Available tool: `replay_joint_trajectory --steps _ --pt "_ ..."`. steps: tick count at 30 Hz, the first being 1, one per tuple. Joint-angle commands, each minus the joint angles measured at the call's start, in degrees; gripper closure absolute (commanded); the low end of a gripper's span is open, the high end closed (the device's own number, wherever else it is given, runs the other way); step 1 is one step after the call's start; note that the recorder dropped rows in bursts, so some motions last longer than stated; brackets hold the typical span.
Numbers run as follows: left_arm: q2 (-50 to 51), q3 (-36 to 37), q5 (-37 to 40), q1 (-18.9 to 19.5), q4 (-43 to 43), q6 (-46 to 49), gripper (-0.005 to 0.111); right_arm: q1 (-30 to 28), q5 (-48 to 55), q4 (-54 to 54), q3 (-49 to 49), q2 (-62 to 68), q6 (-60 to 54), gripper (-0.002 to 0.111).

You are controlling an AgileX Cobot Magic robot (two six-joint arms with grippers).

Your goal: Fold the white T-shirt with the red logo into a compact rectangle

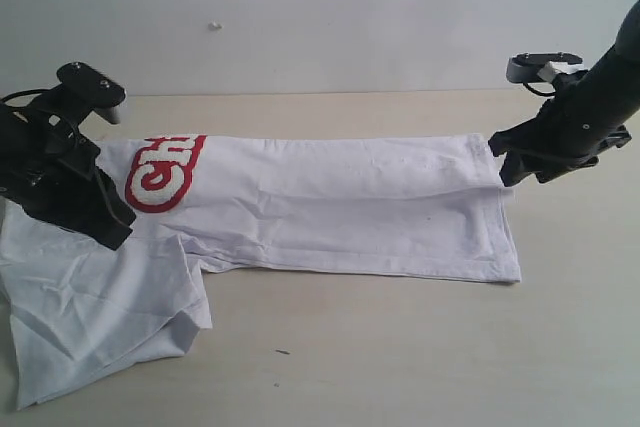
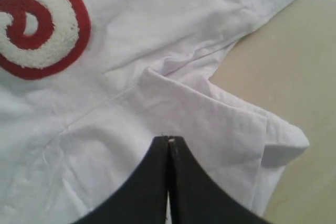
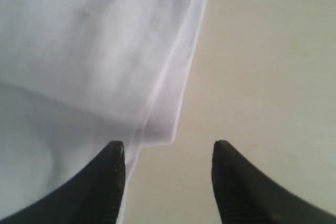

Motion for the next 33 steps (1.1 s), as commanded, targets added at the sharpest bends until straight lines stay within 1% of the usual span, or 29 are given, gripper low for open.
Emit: replay_joint_trajectory --steps 1,8,11,14,16,17,23,27,33 --pt "0.0 0.0 -0.5 -0.4 -1.0 0.2 0.107 -0.2 0.6 6.6 -2.7 2.5 -3.3 0.057" --pt "0.0 0.0 -0.1 -0.4 -2.4 0.5 0.107 -1.0 0.3 6.9 -4.4 7.6 -1.8 0.057" --pt "0.0 0.0 -0.3 -0.4 -2.4 0.4 0.107 -0.9 2.4 13.6 -4.4 8.8 -8.6 0.058" --pt "0.0 0.0 -0.3 -0.4 -2.4 0.4 0.107 -0.9 4.6 16.9 -4.4 8.7 -11.6 0.060" --pt "0.0 0.0 -0.3 -0.4 -2.4 0.4 0.107 -0.9 5.9 17.4 -4.4 8.3 -13.1 0.064" --pt "0.0 0.0 -0.3 -0.4 -2.4 0.4 0.107 -0.9 6.2 17.1 -4.4 8.2 -13.2 0.069" --pt "0.0 0.0 -0.3 -0.4 -2.9 0.4 0.107 -0.9 6.4 16.8 -4.4 5.8 -14.4 0.108" --pt "0.0 0.0 -0.5 -0.4 -2.9 0.4 0.107 -0.9 6.3 20.4 -4.4 2.9 -14.3 0.108" --pt "0.0 0.0 -0.6 -0.4 -2.9 0.4 0.107 -0.9 6.6 20.4 -4.4 -1.7 -14.4 0.108"
